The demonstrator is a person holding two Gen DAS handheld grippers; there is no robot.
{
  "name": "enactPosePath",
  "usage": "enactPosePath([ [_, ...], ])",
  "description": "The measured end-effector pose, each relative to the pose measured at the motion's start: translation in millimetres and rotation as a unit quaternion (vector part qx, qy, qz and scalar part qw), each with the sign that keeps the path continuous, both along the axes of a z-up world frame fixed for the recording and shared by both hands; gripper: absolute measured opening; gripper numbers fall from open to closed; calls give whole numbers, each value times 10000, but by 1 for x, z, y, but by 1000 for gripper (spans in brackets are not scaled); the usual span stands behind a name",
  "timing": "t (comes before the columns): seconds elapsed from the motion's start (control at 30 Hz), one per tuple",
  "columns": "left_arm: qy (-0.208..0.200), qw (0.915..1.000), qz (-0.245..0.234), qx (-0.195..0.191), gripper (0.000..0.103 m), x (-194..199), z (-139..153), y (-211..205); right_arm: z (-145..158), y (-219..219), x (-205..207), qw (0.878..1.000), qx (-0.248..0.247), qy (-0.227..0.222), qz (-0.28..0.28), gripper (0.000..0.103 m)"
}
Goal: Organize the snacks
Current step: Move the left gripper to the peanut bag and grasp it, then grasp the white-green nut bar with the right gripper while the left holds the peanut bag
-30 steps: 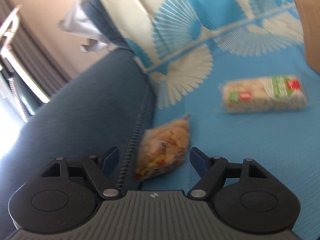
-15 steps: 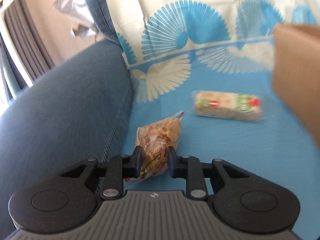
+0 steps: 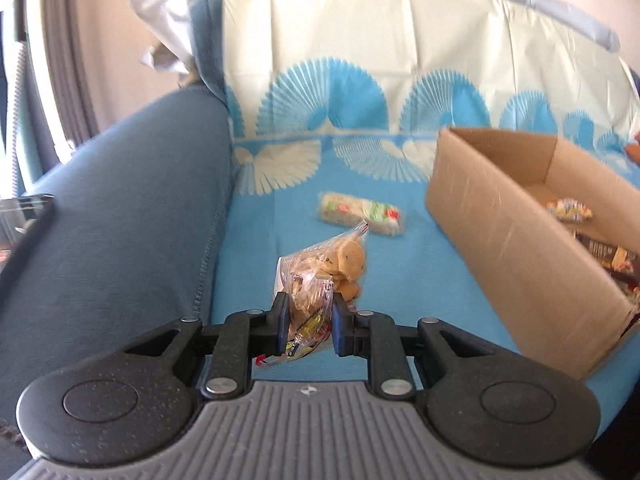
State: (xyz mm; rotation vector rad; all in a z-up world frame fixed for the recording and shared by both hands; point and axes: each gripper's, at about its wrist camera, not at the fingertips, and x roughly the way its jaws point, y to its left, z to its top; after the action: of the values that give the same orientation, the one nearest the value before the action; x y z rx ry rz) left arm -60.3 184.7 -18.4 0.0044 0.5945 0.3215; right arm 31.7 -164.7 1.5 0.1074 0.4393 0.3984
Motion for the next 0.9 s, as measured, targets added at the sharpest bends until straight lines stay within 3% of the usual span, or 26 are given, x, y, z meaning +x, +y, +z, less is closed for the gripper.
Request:
enactPosePath([
  [0.07,-252,9994,59,-214,23,-8,2,6,3,13,3,9999,-102,-25,93,19],
  [0.1,-346,9989,107,-314,23,-10,3,10,6,21,5,9997,-109,7,198,17],
  [0.23,-717,9942,274,-755,24,-15,7,27,30,79,15,9968,-245,-49,761,18],
  [0.33,-683,9922,542,-885,24,-12,6,33,50,132,32,9926,-278,68,1183,20],
  [0.4,-635,9922,603,-887,24,-13,7,35,57,168,50,9890,-315,306,1409,29],
  [0.47,-657,9924,620,-840,24,-14,8,35,55,203,69,9860,-395,547,1527,51],
  [0.57,-666,9925,699,-750,24,-14,7,35,38,254,100,9806,-710,915,1583,73],
  [0.73,-660,9922,779,-714,24,-14,4,37,-13,326,142,9636,-1768,1093,1681,89],
  [0.9,-654,9918,825,-728,24,-12,1,42,-61,362,172,9506,-2222,1445,1614,91],
])
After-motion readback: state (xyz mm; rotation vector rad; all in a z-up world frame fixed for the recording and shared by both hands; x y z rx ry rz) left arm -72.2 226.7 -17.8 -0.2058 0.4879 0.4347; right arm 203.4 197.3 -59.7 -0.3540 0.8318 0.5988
